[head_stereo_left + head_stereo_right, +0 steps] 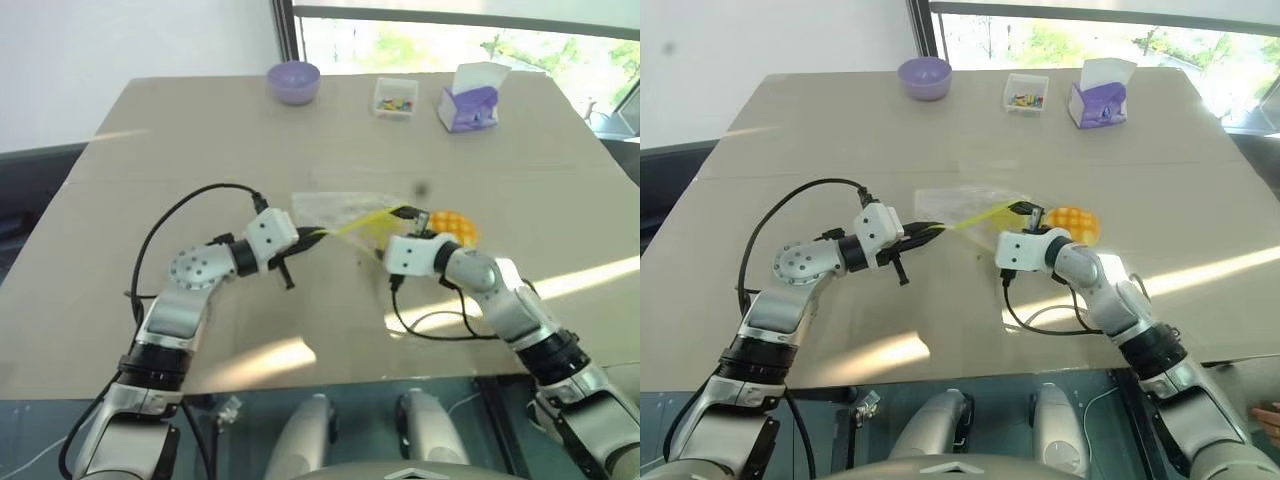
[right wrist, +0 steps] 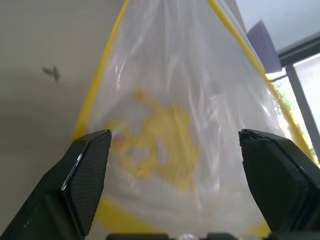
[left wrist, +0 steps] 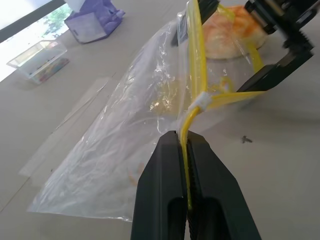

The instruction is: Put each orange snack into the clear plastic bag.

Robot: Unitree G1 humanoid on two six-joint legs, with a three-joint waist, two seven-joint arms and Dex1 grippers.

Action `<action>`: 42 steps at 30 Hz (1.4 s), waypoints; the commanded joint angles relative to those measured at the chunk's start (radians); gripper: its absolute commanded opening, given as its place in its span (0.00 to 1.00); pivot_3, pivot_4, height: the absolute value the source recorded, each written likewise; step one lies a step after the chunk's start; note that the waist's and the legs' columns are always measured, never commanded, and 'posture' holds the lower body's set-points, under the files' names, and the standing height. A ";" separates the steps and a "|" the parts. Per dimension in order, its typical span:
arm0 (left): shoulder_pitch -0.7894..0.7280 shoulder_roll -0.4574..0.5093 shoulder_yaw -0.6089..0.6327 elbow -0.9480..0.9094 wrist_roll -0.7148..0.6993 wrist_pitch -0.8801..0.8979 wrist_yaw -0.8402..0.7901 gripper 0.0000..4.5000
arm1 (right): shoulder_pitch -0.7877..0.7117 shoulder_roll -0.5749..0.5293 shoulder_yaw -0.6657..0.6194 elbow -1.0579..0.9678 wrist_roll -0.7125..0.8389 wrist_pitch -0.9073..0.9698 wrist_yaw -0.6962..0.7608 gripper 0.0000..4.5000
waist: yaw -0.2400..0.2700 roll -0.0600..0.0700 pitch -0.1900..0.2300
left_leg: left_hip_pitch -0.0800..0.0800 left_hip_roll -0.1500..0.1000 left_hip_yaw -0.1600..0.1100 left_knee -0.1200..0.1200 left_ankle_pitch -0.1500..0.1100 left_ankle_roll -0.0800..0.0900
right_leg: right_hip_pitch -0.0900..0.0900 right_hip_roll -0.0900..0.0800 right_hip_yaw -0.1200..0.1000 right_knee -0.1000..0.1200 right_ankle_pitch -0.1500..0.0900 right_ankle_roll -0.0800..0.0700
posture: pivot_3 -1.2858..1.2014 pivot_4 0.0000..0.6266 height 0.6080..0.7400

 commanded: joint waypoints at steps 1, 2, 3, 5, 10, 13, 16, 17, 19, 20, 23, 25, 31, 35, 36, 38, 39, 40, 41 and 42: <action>-0.038 0.002 0.031 0.013 0.014 0.001 0.036 0.00 | 0.020 -0.008 -0.072 -0.082 0.049 0.029 0.023 0.98 | 0.000 0.000 0.000 | 0.000 0.000 0.000 0.000 0.000 0.000 | 0.000 0.000 0.000 0.000 0.000 0.000 | 0.52 0.24 1.00; -0.041 0.002 0.031 0.019 0.016 0.001 0.041 0.00 | 0.029 -0.004 -0.084 -0.095 0.061 0.037 0.024 0.98 | 0.000 0.000 0.000 | 0.000 0.000 0.000 0.000 0.000 0.000 | 0.000 0.000 0.000 0.000 0.000 0.000 | 0.52 0.24 1.00; -0.046 0.001 0.032 0.028 0.017 0.001 0.046 0.00 | 0.040 0.013 -0.112 -0.121 0.095 0.070 0.028 0.98 | -0.002 0.000 0.000 | 0.000 0.000 0.000 0.000 0.000 0.000 | 0.000 0.000 0.000 0.000 0.000 0.000 | 0.52 0.24 1.00; -0.052 0.002 0.034 0.040 0.018 -0.002 0.051 0.00 | 0.068 0.031 -0.168 -0.181 0.166 0.142 0.048 0.98 | -0.002 0.000 0.000 | 0.000 0.000 0.000 0.000 0.000 0.000 | 0.000 0.000 0.000 0.000 0.000 0.000 | 0.52 0.24 1.00; -0.055 0.003 0.038 0.056 0.017 -0.009 0.058 0.00 | 0.146 0.045 -0.297 -0.246 0.280 0.318 0.046 0.98 | 0.006 0.000 0.000 | 0.000 0.000 0.000 0.000 0.000 0.000 | 0.000 0.000 0.000 -0.001 0.000 0.000 | 0.52 0.24 1.00; -0.053 0.003 0.039 0.059 0.016 -0.013 0.058 0.00 | 0.166 0.080 -0.355 -0.234 0.327 0.420 0.006 0.98 | 0.007 0.000 0.000 | 0.000 0.000 -0.001 0.000 -0.002 0.003 | 0.001 0.000 -0.001 -0.001 0.000 0.000 | 0.52 0.24 1.00; -0.059 -0.002 0.035 0.069 0.015 -0.016 0.056 0.00 | 0.150 0.167 -0.439 -0.165 0.396 0.532 -0.070 0.98 | 0.000 0.000 0.000 | 0.000 0.000 -0.001 0.000 -0.002 0.003 | 0.000 0.000 -0.001 0.000 0.000 -0.001 | 0.52 0.24 1.00; -0.060 -0.003 0.035 0.070 0.012 -0.019 0.052 0.00 | 0.148 0.174 -0.444 -0.144 0.391 0.533 -0.090 0.98 | 0.000 0.000 0.000 | 0.000 0.000 -0.001 0.000 -0.002 0.003 | 0.000 0.000 0.000 0.000 0.001 -0.001 | 0.52 0.24 1.00; -0.061 -0.006 0.036 0.067 -0.001 -0.016 0.040 0.00 | 0.147 0.182 -0.451 -0.115 0.389 0.538 -0.116 0.98 | 0.001 0.000 0.000 | 0.000 0.000 -0.001 0.000 -0.002 0.003 | 0.000 0.000 0.000 0.000 0.001 -0.001 | 0.52 0.24 1.00; -0.059 -0.006 0.038 0.062 -0.013 -0.015 0.027 0.00 | 0.150 0.188 -0.453 -0.102 0.398 0.549 -0.122 0.98 | 0.002 0.000 0.000 | 0.000 0.000 -0.001 0.000 -0.002 0.003 | 0.000 0.000 0.000 0.000 0.001 -0.001 | 0.52 0.24 1.00; -0.053 -0.006 0.041 0.054 -0.033 -0.010 0.006 0.00 | 0.166 0.190 -0.443 -0.091 0.418 0.561 -0.125 0.87 | 0.005 0.000 0.000 | 0.000 0.000 -0.001 0.001 -0.002 0.003 | 0.001 0.000 -0.001 0.000 0.001 -0.001 | 0.52 0.24 1.00; -0.054 -0.007 0.044 0.052 -0.040 -0.004 0.005 0.00 | 0.173 0.188 -0.440 -0.095 0.427 0.565 -0.127 0.73 | 0.005 0.000 0.000 | 0.001 0.000 -0.001 0.001 -0.002 0.003 | 0.002 0.000 -0.001 0.000 0.001 -0.001 | 0.52 0.24 1.00; -0.066 -0.012 0.054 0.062 -0.045 0.010 0.013 0.00 | 0.181 0.151 -0.424 -0.138 0.433 0.523 -0.119 0.13 | 0.006 0.000 0.000 | 0.001 0.000 -0.001 0.001 -0.002 0.003 | 0.002 0.000 -0.001 0.000 0.001 -0.001 | 0.52 0.24 1.00; -0.081 -0.025 0.067 0.070 -0.053 0.038 0.022 0.00 | 0.189 0.109 -0.424 -0.247 0.500 0.457 -0.032 0.05 | 0.006 0.000 0.000 | 0.001 0.000 -0.001 0.001 -0.002 0.003 | 0.002 0.000 -0.001 0.000 0.001 -0.001 | 0.52 0.24 1.00; -0.084 -0.027 0.068 0.069 -0.054 0.044 0.022 0.00 | 0.188 0.108 -0.427 -0.287 0.538 0.471 -0.007 0.05 | 0.005 0.000 0.000 | 0.001 0.000 -0.001 0.001 -0.002 0.003 | 0.002 0.000 -0.001 0.000 0.001 -0.001 | 0.52 0.24 1.00; -0.088 -0.031 0.065 0.067 -0.050 0.045 0.022 0.00 | 0.181 0.109 -0.422 -0.350 0.601 0.513 0.029 0.05 | -0.001 0.001 0.000 | 0.001 0.000 -0.001 0.001 -0.002 0.003 | 0.002 0.000 -0.001 0.000 0.001 -0.001 | 0.52 0.24 1.00; -0.090 -0.035 0.062 0.065 -0.049 0.044 0.021 0.00 | 0.176 0.109 -0.414 -0.372 0.626 0.534 0.042 0.05 | -0.003 0.001 0.000 | 0.001 0.000 -0.001 0.001 -0.002 0.004 | 0.002 0.000 -0.001 0.000 0.001 -0.001 | 0.52 0.24 1.00; -0.092 -0.038 0.059 0.063 -0.048 0.042 0.018 0.00 | 0.170 0.109 -0.403 -0.387 0.642 0.546 0.051 0.05 | -0.004 0.001 0.000 | 0.001 0.001 -0.001 0.001 -0.002 0.004 | 0.002 0.001 -0.001 0.000 0.001 -0.001 | 0.52 0.24 1.00; -0.090 -0.041 0.055 0.056 -0.046 0.038 0.015 0.00 | 0.160 0.115 -0.392 -0.397 0.651 0.556 0.049 0.05 | -0.004 0.001 0.000 | 0.001 0.001 -0.001 0.001 -0.002 0.004 | 0.002 0.001 -0.001 0.000 0.001 -0.001 | 0.52 0.24 1.00; -0.089 -0.044 0.050 0.049 -0.044 0.032 0.011 0.00 | 0.146 0.125 -0.384 -0.398 0.659 0.565 0.043 0.05 | -0.003 0.001 0.000 | 0.001 0.001 -0.001 0.001 -0.002 0.004 | 0.002 0.001 -0.001 0.000 0.001 -0.001 | 0.52 0.24 1.00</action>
